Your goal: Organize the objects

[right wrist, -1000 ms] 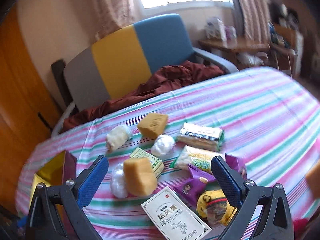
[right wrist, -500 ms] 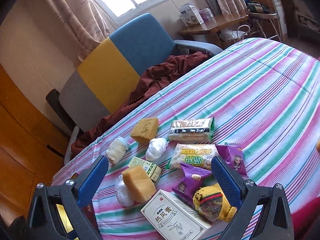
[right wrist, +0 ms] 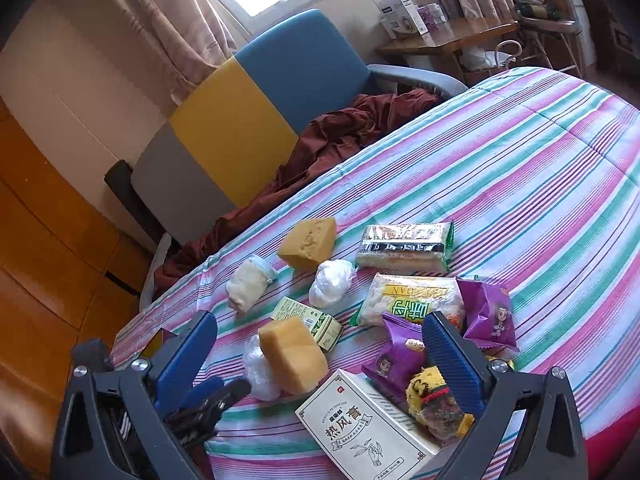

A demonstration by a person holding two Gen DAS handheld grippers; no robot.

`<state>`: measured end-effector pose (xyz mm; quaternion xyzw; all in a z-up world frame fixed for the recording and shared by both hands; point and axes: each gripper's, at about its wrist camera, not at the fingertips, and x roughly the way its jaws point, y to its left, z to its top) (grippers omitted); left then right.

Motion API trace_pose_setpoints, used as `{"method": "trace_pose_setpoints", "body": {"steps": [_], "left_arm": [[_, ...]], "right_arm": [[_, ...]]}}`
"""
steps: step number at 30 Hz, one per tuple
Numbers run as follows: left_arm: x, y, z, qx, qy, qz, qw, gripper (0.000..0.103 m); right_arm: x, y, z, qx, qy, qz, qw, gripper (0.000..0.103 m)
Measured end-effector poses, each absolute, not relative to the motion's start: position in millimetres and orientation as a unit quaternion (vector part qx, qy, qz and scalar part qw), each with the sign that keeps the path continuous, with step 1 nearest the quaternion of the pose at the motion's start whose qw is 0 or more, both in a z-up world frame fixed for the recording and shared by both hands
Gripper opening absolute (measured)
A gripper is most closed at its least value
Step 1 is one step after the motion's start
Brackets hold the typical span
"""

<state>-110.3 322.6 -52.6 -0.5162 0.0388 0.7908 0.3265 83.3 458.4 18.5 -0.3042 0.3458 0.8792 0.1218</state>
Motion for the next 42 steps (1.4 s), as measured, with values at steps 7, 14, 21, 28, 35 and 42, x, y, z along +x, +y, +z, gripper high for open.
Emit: {"method": "trace_pose_setpoints", "body": {"steps": [7,14,21,28,35,42], "left_arm": [[-121.4,341.8,-79.8,-0.511,0.048,0.792,0.33,0.037],[-79.8,316.6,-75.2,-0.481,0.08,0.8,0.349,0.035],[-6.6,295.0,-70.4,-0.435,0.15,0.799,0.386,0.035],[32.1,260.4,-75.6,-0.402,0.155,0.802,0.414,0.035],[33.3,255.5,-74.6,-0.396,0.15,0.804,0.417,0.034],[34.7,243.5,-76.7,-0.399,0.136,0.804,0.42,0.034]], "right_arm": [[80.1,456.5,15.3,-0.313,0.342,0.878,0.119,0.103],[80.3,457.0,17.3,-0.314,0.328,0.881,0.134,0.103],[78.6,455.8,14.7,-0.323,0.324,0.878,0.139,0.103],[83.0,459.1,14.8,-0.318,0.33,0.876,0.15,0.097],[72.0,452.5,2.2,-0.362,0.326,0.864,0.128,0.08],[49.0,418.4,-19.5,-0.452,0.261,0.848,0.093,0.079]]}}
